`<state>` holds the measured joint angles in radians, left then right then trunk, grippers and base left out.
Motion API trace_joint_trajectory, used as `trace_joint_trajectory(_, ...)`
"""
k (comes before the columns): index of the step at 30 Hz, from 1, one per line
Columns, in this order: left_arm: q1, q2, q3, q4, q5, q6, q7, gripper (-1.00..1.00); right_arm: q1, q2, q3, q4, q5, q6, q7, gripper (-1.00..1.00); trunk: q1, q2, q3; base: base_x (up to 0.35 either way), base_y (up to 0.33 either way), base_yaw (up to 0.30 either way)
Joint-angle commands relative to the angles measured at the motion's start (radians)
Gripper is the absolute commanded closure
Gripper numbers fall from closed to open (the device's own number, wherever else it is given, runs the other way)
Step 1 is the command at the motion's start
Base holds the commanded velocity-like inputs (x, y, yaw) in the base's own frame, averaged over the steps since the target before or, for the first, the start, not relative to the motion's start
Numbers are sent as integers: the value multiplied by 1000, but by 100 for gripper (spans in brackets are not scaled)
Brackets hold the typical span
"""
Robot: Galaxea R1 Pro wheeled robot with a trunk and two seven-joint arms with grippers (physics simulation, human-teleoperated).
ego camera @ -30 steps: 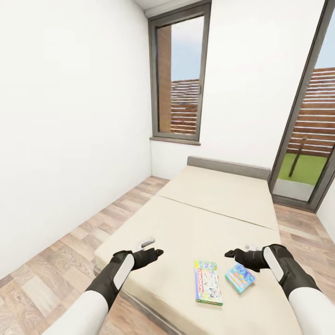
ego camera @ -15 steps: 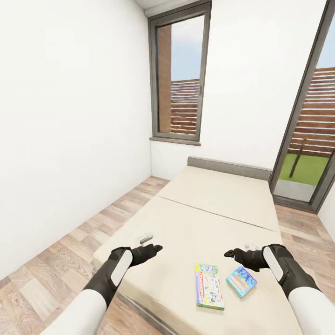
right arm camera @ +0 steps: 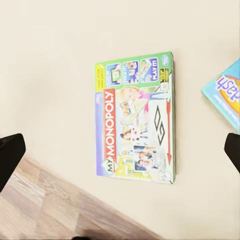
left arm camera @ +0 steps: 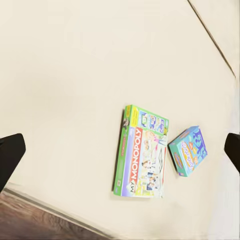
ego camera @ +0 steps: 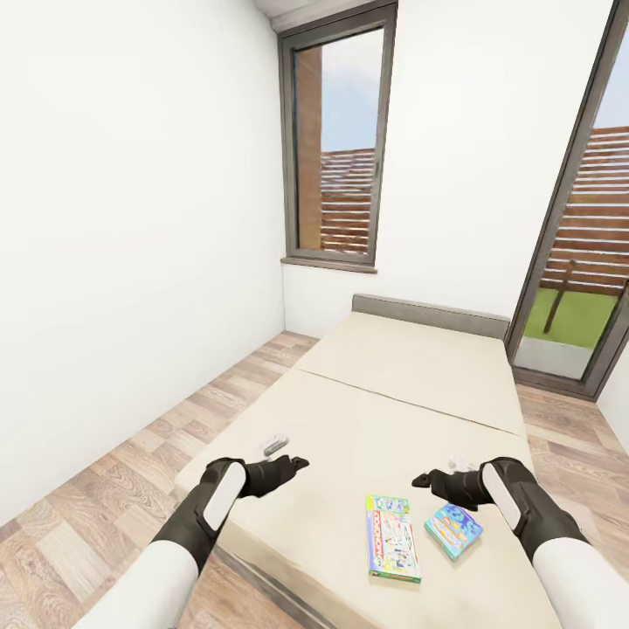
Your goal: Put all the toys in the child's room - the three board games (two on the bed and one on the table), the two jigsaw puzzles on the table, and the tennis ball on the table - inside the toy box on the table in the child's room.
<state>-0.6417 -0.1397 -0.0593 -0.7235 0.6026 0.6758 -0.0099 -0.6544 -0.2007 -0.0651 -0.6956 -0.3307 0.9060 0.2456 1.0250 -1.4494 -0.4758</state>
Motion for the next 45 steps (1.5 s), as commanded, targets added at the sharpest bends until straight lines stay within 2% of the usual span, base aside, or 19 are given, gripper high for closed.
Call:
trace_joint_trajectory(1,-1,0,2,-10,18,24,0,-100,-1,1,18,-1,8,5,10,-100,0,-1,-1,2,0,0)
trace_joint_trajectory(5,0,4,5,-54,61,78,0,-100,-1,4,75,0,5,6,10,-100,0,-1,-1,1,0,0)
trace_joint_trajectory(10,1,9,6,-70,75,96,0,-100,-2,5,96,1,4,6,10,-100,0,-1,-1,0,0,0)
trace_joint_trajectory(21,1,18,10,-83,90,112,-2,-100,-2,6,112,2,3,7,9,-100,0,-1,-1,0,0,0)
trace_joint_trajectory(45,1,23,11,-88,90,116,-3,-100,-1,6,119,4,3,7,9,-100,92,-169,-77,0,0,0)
